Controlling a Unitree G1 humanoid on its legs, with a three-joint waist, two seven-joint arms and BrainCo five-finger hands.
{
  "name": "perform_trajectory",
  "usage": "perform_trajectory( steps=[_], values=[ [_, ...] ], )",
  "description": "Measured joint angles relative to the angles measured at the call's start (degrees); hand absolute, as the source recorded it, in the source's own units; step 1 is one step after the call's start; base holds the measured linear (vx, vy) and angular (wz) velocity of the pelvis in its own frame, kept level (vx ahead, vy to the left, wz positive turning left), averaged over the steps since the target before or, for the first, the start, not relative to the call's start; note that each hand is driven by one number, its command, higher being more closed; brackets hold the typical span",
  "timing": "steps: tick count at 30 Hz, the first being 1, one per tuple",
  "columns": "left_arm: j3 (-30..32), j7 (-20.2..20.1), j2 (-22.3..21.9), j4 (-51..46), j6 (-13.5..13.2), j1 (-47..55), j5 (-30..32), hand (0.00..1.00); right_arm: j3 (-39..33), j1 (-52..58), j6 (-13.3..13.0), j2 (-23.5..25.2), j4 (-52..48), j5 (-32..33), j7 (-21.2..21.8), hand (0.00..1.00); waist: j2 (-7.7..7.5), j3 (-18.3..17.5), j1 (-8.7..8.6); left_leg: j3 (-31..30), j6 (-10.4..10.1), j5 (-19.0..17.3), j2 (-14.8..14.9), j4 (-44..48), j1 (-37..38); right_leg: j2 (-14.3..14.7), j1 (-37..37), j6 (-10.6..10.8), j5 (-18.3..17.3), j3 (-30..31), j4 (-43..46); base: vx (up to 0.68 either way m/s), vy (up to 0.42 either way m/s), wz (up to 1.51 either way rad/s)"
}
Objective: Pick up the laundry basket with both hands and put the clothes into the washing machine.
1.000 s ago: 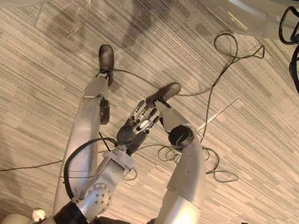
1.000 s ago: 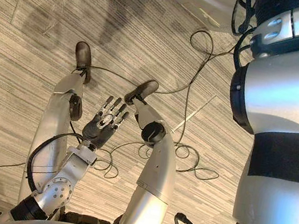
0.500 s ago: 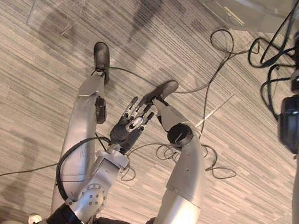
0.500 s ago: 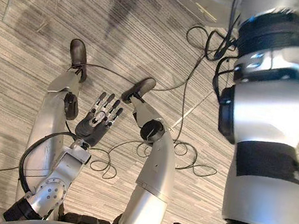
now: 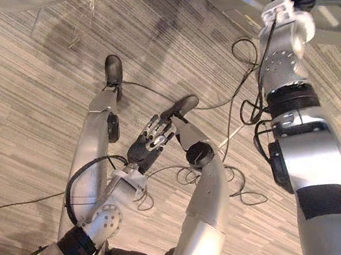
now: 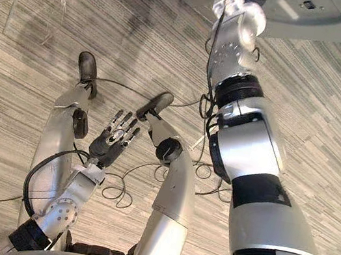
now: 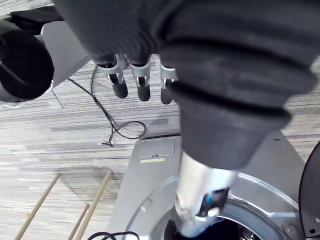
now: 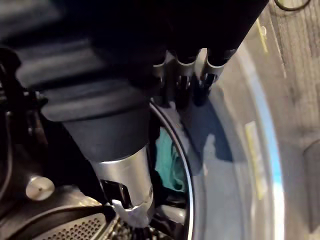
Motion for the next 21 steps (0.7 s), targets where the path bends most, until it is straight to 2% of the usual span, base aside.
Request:
perform_trajectory(
  steps=[4, 6, 12, 14, 15, 17, 18, 21],
  values=[
    [0.56, -0.34, -0.04, 2.58, 0.06, -0.86, -0.05, 0.0, 1.66, 4.66, 0.36, 3.13, -0.04, -0.1, 1.06, 0.0, -1.39, -1.0, -0.07, 0.18, -0.07, -0.03, 0.61, -0.33, 0.61, 0.83, 0.62, 0.04, 0.03, 0.01, -0.98, -0.02, -0.031, -0.07],
    [1.24, -0.43, -0.46, 4.09, 0.15, -1.37, -0.05, 0.0, 1.36, 7.6, 0.34, 5.26, -0.32, -0.07, 1.44, 0.0, -1.51, -1.08, -0.14, 0.29, -0.08, -0.01, 0.66, -0.59, 1.2, 0.93, 1.15, 0.06, 0.04, 0.01, -1.18, -0.01, -0.026, 0.0],
    [7.9, -0.49, -2.75, 14.33, 0.8, -5.84, -0.15, 0.0, -5.57, 29.58, 0.25, 18.19, -5.46, -1.99, 5.02, 0.0, -1.55, -1.1, -0.23, 1.6, -0.15, 0.0, 0.89, -3.19, 8.69, 1.97, 7.61, 0.29, 0.61, 0.63, -3.76, -0.01, -0.043, 0.05],
    [11.2, -0.91, -3.32, 20.31, 2.11, -8.06, -0.01, 0.0, -7.87, 40.24, 0.66, 22.9, -6.27, -4.88, 6.35, 0.0, -2.06, -1.43, -0.97, 2.6, -0.29, -0.04, 1.05, -5.44, 13.69, 2.85, 11.9, 0.39, 0.7, 1.07, -6.12, -0.03, -0.05, -0.01],
    [12.58, -1.35, -3.42, 22.38, 2.49, -8.47, 0.1, 0.0, -8.23, 44.42, 1.27, 24.33, -6.5, -6.25, 6.63, 0.0, -3.03, -2.07, -1.11, 3.52, -0.38, 0.01, 1.09, -6.91, 15.84, 3.23, 13.11, 0.59, 1.03, 1.7, -7.35, -0.01, -0.039, -0.07],
    [14.6, -1.88, -3.6, 26.22, 2.76, -9.29, 0.99, 0.0, -9.25, 51.21, 2.46, 25.89, -6.83, -8.24, 8.05, 0.0, -3.61, -2.46, -1.23, 4.5, -0.53, 0.07, 1.34, -8.81, 19.8, 4.21, 16.44, 1.14, 1.82, 2.35, -9.63, 0.0, -0.049, -0.15],
    [16.87, -2.17, -3.72, 30.3, 3.49, -9.94, 2.94, 0.0, -10.93, 58.06, 3.33, 26.94, -6.94, -10.15, 9.02, 0.0, -3.93, -2.87, -1.41, 5.56, -0.72, 0.04, 1.5, -10.29, 24.41, 5.07, 20.11, 1.04, 2.36, 3.2, -11.54, 0.01, -0.052, -0.16],
    [20.48, -2.51, -3.73, 35.51, 3.7, -10.04, 7.07, 0.0, -11.92, 66.9, 5.12, 27.02, -7.77, -13.4, 12.35, 0.0, -4.44, -4.39, -1.84, 7.4, -1.17, 0.16, 1.58, -14.06, 31.86, 6.16, 26.04, 2.01, 3.15, 4.0, -15.15, 0.05, -0.052, -0.21]
  ],
)
